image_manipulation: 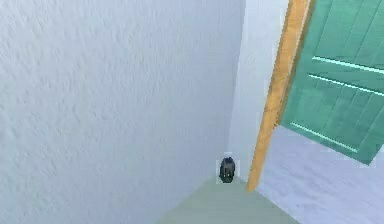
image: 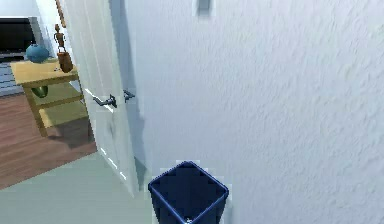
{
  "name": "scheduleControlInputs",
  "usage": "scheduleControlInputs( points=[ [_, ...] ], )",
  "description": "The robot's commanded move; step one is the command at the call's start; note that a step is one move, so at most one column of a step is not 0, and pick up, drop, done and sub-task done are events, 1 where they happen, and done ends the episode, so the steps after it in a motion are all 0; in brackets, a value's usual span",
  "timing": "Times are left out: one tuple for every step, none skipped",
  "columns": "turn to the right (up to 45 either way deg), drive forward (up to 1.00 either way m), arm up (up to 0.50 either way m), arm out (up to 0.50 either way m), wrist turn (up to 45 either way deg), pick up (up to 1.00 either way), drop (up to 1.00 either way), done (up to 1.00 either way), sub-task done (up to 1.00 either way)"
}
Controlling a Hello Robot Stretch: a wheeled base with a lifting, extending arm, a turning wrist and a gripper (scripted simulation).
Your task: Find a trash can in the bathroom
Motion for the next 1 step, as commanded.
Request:
scheduleControlInputs(
  points=[
    [0.0, 0.0, 0.0, 0.0, 0.0, 0.0, 0.0, 1.0, 0.0]
  ],
)
